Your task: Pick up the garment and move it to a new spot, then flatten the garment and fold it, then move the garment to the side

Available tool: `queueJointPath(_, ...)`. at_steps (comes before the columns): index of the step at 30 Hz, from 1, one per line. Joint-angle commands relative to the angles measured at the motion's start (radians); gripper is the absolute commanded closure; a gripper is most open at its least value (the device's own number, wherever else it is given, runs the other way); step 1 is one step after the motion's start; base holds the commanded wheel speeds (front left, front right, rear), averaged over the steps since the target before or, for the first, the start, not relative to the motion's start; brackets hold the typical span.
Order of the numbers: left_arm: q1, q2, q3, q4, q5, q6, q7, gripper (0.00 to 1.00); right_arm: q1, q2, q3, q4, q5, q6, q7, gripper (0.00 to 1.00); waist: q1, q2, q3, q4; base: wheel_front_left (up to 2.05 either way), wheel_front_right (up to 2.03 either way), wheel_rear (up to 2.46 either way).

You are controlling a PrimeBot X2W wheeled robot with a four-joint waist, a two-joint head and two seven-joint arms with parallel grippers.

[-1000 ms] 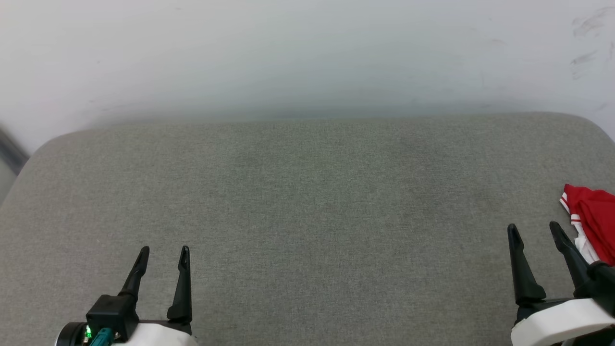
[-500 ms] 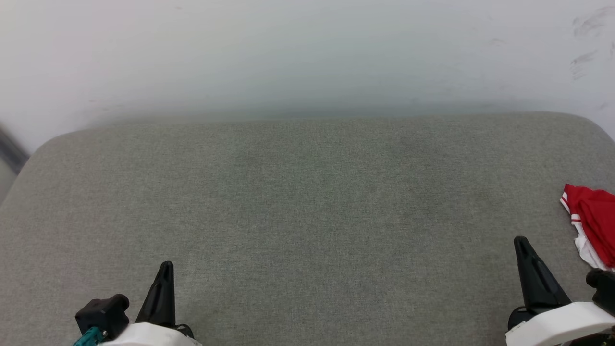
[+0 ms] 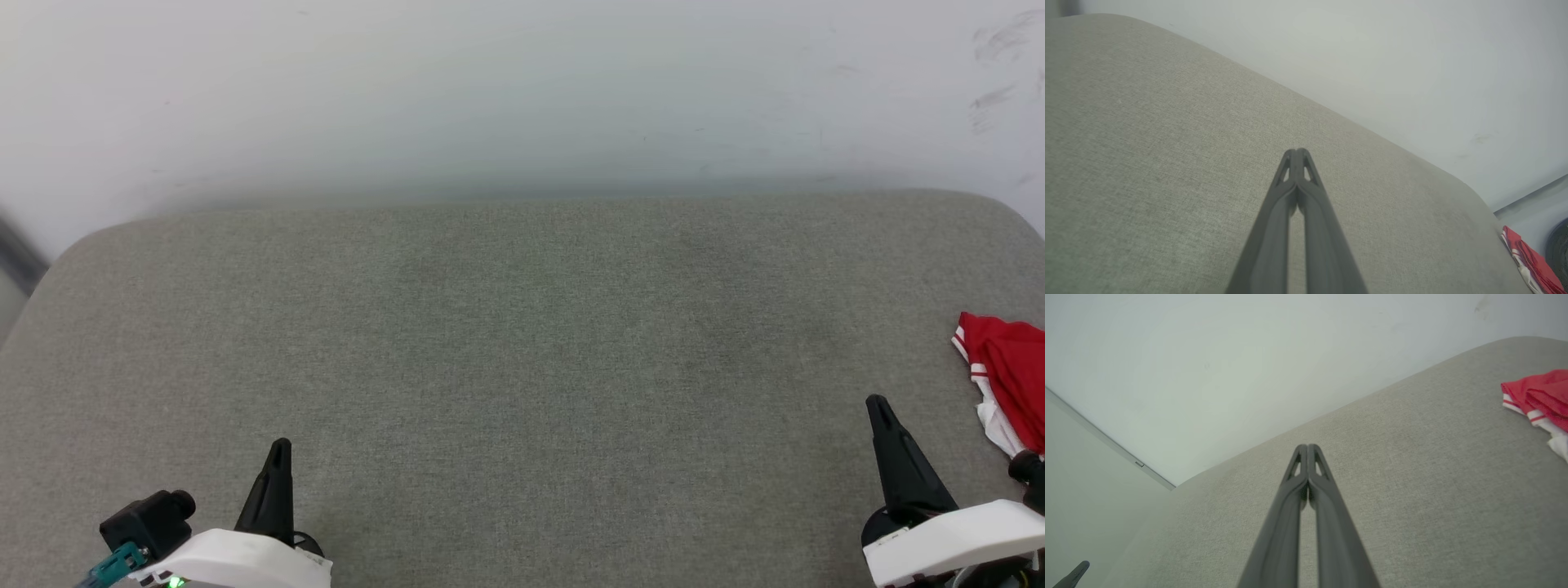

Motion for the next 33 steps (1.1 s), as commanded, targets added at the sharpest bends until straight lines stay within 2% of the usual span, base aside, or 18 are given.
queueJointPath(1,-0.031,-0.001,0.012,-0.006,-0.035,-0.008,0.007,1.0,-0.032,-0.009,0.0,-0.001,0.042,0.0,0.0,1.0,0.0,0.0,0.0,0.0,0.0,0.0,0.0)
queueJointPath(17,-0.062,-0.03,0.051,0.023,-0.237,-0.042,0.061,1.0,-0.07,-0.012,0.0,0.069,0.276,0.0,0.004,1.0,0.0,0.0,0.002,-0.001,0.0,0.0,0.0)
queueJointPath(33,-0.087,-0.054,0.085,0.049,-0.397,-0.069,0.106,1.0,-0.1,-0.012,-0.002,0.126,0.462,0.0,0.008,1.0,0.0,0.0,0.003,-0.002,0.0,0.0,0.0)
